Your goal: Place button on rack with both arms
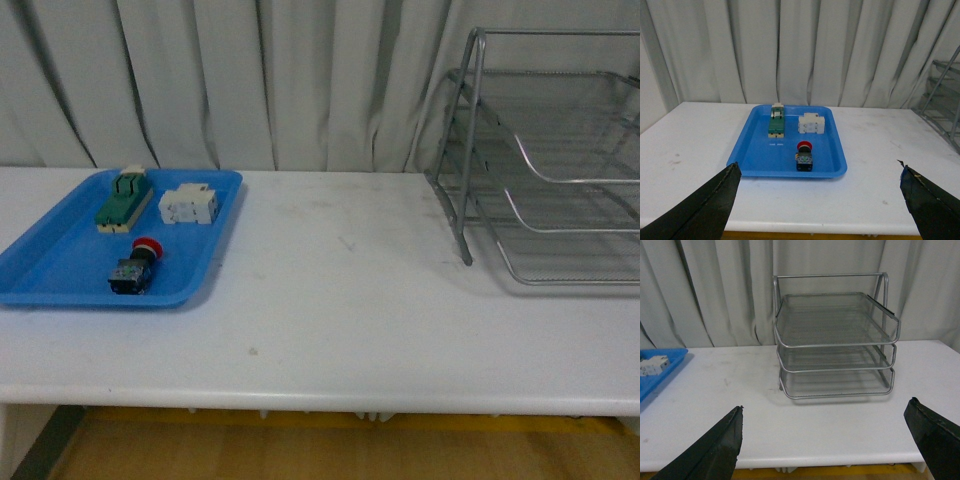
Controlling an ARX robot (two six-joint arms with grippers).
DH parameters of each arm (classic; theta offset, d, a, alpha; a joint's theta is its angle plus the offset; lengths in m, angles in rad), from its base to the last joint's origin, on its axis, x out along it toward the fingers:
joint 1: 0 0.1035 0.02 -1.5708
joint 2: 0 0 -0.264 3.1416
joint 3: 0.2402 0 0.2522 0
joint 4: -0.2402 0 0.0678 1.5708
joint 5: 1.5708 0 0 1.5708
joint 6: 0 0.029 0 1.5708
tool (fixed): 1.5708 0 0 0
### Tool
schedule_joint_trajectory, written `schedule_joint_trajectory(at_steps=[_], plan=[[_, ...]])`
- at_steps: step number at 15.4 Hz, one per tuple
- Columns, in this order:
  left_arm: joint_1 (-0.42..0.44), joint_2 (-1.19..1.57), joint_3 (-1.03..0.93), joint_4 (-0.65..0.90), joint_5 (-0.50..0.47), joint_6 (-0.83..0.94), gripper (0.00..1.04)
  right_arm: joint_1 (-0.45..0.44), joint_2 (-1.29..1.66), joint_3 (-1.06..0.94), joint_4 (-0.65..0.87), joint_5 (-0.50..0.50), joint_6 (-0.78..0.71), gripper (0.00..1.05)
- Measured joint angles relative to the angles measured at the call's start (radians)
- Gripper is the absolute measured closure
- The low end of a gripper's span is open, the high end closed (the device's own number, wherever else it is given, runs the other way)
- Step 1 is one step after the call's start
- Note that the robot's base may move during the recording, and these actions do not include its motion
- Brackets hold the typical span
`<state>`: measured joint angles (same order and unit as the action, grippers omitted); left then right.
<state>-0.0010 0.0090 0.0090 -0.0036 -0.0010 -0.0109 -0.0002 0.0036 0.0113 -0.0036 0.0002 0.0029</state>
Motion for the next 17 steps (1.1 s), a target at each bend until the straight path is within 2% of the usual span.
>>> schedule_joint_trajectory(at_steps=[17], plan=[[0.0,0.0,0.0,0.0,0.0,0.0,0.07,0.0,0.0,0.0,0.0,0.0,0.0,0.06]])
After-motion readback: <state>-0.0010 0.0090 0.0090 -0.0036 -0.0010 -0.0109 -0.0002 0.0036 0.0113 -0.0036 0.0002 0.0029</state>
